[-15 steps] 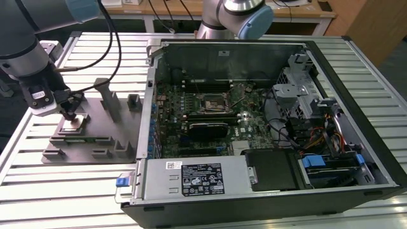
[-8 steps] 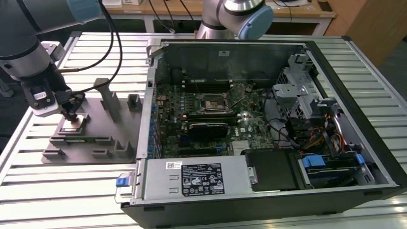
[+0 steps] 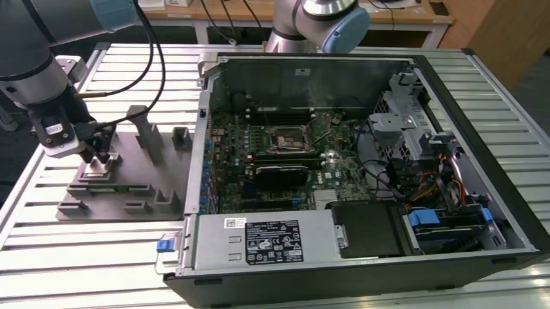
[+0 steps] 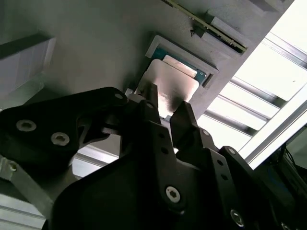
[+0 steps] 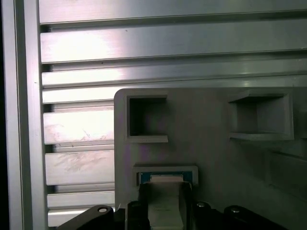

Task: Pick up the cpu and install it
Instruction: 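Pick up the cpu and move it towards the insertion slot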

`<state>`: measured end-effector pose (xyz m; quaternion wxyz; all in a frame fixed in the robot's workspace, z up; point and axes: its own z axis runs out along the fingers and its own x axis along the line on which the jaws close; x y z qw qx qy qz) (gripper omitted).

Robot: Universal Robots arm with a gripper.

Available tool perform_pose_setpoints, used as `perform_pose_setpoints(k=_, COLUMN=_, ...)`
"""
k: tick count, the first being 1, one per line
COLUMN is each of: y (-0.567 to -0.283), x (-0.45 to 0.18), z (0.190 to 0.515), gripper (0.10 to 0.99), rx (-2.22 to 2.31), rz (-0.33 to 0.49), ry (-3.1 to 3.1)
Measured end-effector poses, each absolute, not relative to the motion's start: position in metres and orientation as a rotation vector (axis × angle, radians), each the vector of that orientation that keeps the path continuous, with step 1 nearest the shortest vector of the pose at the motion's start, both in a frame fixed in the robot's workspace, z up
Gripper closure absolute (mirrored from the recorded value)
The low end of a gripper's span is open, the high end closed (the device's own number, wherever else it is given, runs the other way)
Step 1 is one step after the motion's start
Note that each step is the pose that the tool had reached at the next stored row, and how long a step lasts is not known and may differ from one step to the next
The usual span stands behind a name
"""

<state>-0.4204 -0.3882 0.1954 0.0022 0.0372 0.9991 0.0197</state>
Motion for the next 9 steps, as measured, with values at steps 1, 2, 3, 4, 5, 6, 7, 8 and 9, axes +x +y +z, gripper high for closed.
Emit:
perform_pose_setpoints(k=1, y=-0.3882, x=-0.4204, z=0.1954, gripper=0.737, rx=0.117, rz=0.062, ry=3.134)
perform_pose_setpoints(k=2, y=-0.3882, x=-0.4204, z=0.1954, gripper=0.678, rx=0.117, rz=0.062, ry=3.134)
perform_pose_setpoints(k=3, y=-0.3882, x=-0.4204, z=0.1954, gripper=0.62, rx=0.117, rz=0.062, ry=3.134)
perform_pose_setpoints(k=4, y=-0.3882, x=-0.4204, z=0.1954, gripper=0.561, rx=0.117, rz=0.062, ry=3.134)
perform_pose_setpoints(k=5, y=-0.3882, x=-0.4204, z=0.1954, gripper=0.561, rx=0.117, rz=0.062, ry=3.134)
perform_pose_setpoints(k=6, y=-0.3882, x=-0.4204, z=0.1954, gripper=0.502, rx=0.117, rz=0.062, ry=3.134)
perform_pose_setpoints(k=7, y=-0.3882, x=-0.4204, z=0.1954, gripper=0.502, rx=0.117, rz=0.062, ry=3.134)
perform_pose_setpoints(k=8, y=-0.3882, x=-0.4204, z=0.1954, gripper=0.439, rx=0.117, rz=0.062, ry=3.134)
perform_pose_setpoints(k=9, y=-0.3882, x=-0.4204, z=0.1952, gripper=0.439, rx=0.117, rz=0.062, ry=3.134)
